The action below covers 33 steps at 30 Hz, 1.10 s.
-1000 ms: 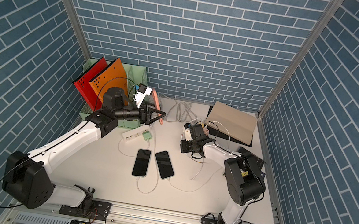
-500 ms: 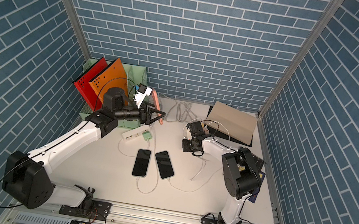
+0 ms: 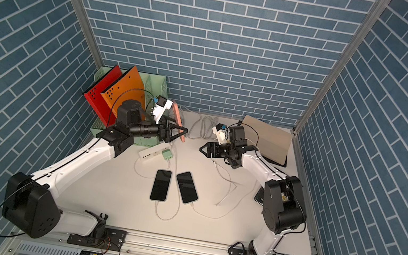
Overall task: Unplug the charging cable from the phone
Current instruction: Remove the charging cable from the phone, then place the phone at the center of the board.
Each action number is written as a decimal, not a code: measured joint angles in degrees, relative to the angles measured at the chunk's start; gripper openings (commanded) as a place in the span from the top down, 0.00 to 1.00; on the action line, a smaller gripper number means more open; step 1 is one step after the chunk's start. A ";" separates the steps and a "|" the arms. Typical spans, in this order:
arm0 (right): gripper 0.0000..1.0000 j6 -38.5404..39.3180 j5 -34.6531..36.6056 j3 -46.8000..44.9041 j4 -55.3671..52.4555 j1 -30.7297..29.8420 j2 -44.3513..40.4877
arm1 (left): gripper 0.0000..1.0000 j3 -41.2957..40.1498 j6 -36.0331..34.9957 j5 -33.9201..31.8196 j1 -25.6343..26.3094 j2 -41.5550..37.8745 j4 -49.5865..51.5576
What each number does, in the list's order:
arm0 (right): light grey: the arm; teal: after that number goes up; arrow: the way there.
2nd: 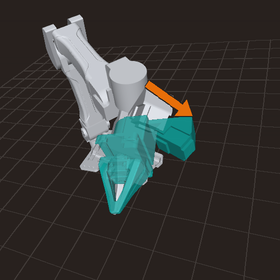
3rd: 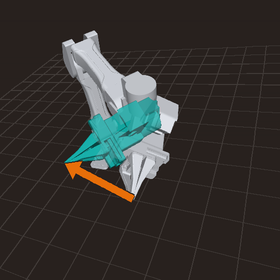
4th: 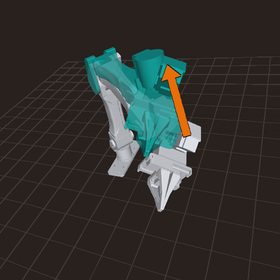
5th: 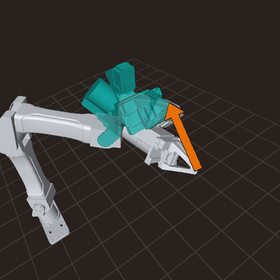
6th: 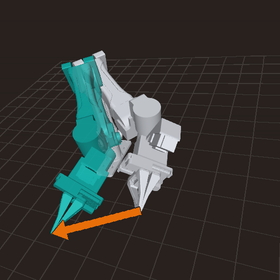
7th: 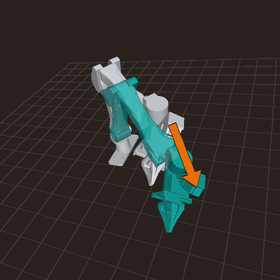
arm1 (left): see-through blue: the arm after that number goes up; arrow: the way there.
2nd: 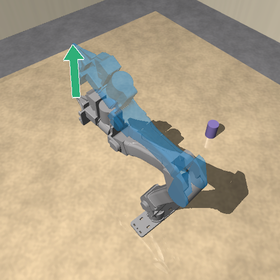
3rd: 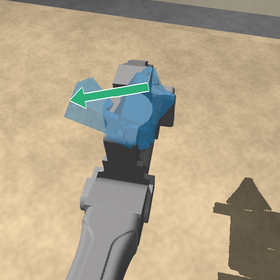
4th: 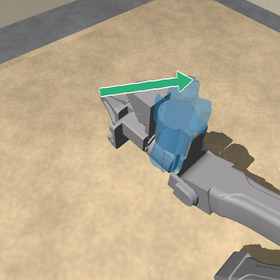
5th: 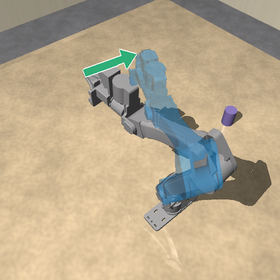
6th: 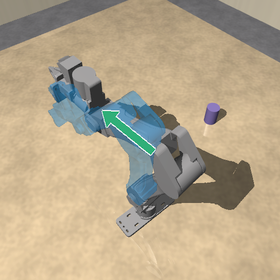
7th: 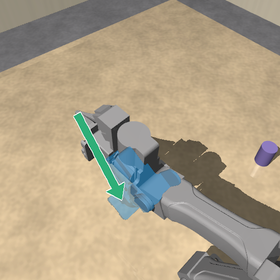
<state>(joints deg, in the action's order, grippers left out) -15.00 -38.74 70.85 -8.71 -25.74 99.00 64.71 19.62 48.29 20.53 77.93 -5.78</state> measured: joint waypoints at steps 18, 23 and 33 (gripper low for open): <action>0.01 -24.57 -35.45 0.94 42.42 1.36 -0.87 | 1.00 -3.43 -0.28 5.14 0.00 -2.40 -0.48; 0.01 -36.33 -39.58 3.63 58.90 0.22 1.11 | 1.00 -4.31 -1.29 6.16 0.74 -2.99 -0.24; 0.00 -48.33 -42.40 10.32 72.61 -2.75 7.63 | 1.00 -4.33 -2.67 7.61 2.32 -4.04 -0.04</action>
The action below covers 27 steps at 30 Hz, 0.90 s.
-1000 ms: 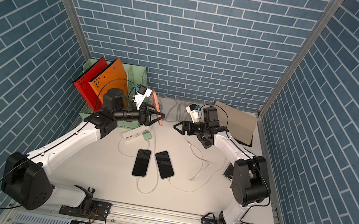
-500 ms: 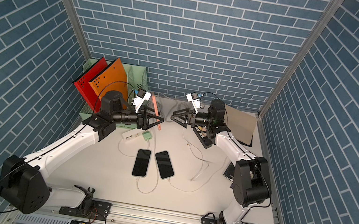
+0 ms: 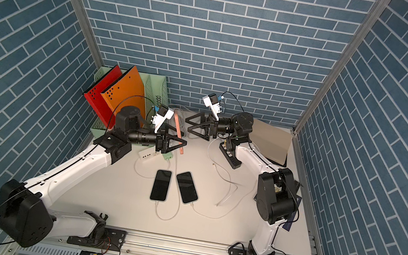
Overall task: Unplug the charging cable from the phone
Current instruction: Place the phone at the center of the board.
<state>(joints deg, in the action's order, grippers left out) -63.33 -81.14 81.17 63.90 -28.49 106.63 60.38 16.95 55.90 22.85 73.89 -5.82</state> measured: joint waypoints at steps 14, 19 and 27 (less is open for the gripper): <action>0.00 -1.42 -0.07 1.07 0.87 -1.64 1.29 | 1.00 0.00 -1.31 0.33 1.27 -0.02 1.29; 0.00 -1.42 -0.04 1.14 0.87 -2.56 1.29 | 1.00 0.00 -1.36 0.33 1.36 0.04 1.29; 0.00 -1.42 0.09 1.14 0.87 -3.50 1.29 | 1.00 0.00 -1.38 0.26 1.53 0.28 1.31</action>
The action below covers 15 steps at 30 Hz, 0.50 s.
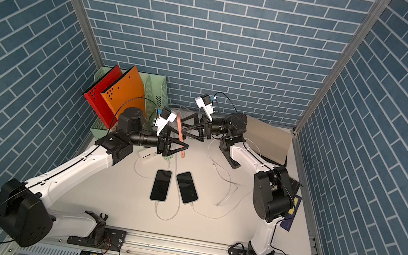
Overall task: Unplug the charging cable from the phone
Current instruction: Place the phone at the center of the board.
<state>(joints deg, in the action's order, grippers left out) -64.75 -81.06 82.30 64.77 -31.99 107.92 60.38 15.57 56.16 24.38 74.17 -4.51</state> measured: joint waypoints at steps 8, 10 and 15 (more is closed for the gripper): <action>0.00 0.00 0.11 0.00 0.07 -0.44 0.00 | 1.00 0.00 -0.02 -0.59 0.02 0.26 0.26; 0.00 0.00 0.22 0.00 0.35 -0.50 0.00 | 1.00 0.00 -0.02 -0.83 0.02 0.42 0.48; 0.06 -0.02 0.24 -0.02 0.87 -0.68 0.00 | 1.00 0.00 -0.02 -1.11 0.04 0.57 0.83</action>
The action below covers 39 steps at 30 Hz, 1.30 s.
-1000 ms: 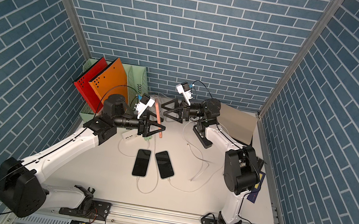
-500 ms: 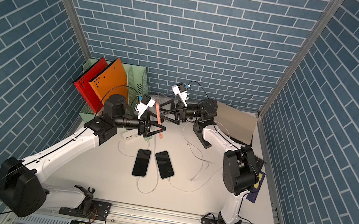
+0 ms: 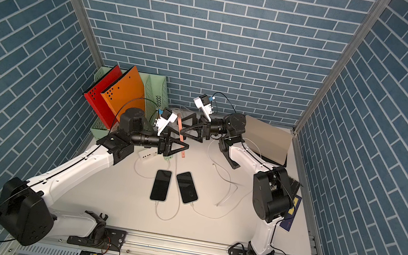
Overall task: Unplug the charging cable from the phone
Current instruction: Place the phone at the center of the board.
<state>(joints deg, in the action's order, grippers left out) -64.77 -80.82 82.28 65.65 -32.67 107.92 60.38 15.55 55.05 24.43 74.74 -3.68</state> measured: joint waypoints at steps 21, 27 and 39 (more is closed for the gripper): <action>0.85 -0.46 -0.11 -0.07 0.52 -0.04 0.00 | 0.00 0.13 -1.53 -0.42 0.20 0.00 0.39; 0.89 -0.42 -0.42 -0.79 0.44 0.13 0.00 | 0.00 0.35 -4.96 -3.98 -0.02 -0.92 3.65; 0.98 -0.59 1.11 -8.59 -0.42 3.78 0.02 | 0.00 -3.91 -4.87 -16.61 -5.46 -10.49 3.43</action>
<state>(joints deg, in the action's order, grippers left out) -65.36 -79.70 73.69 65.23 -28.88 107.94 56.47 10.68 38.44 18.96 64.25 -0.25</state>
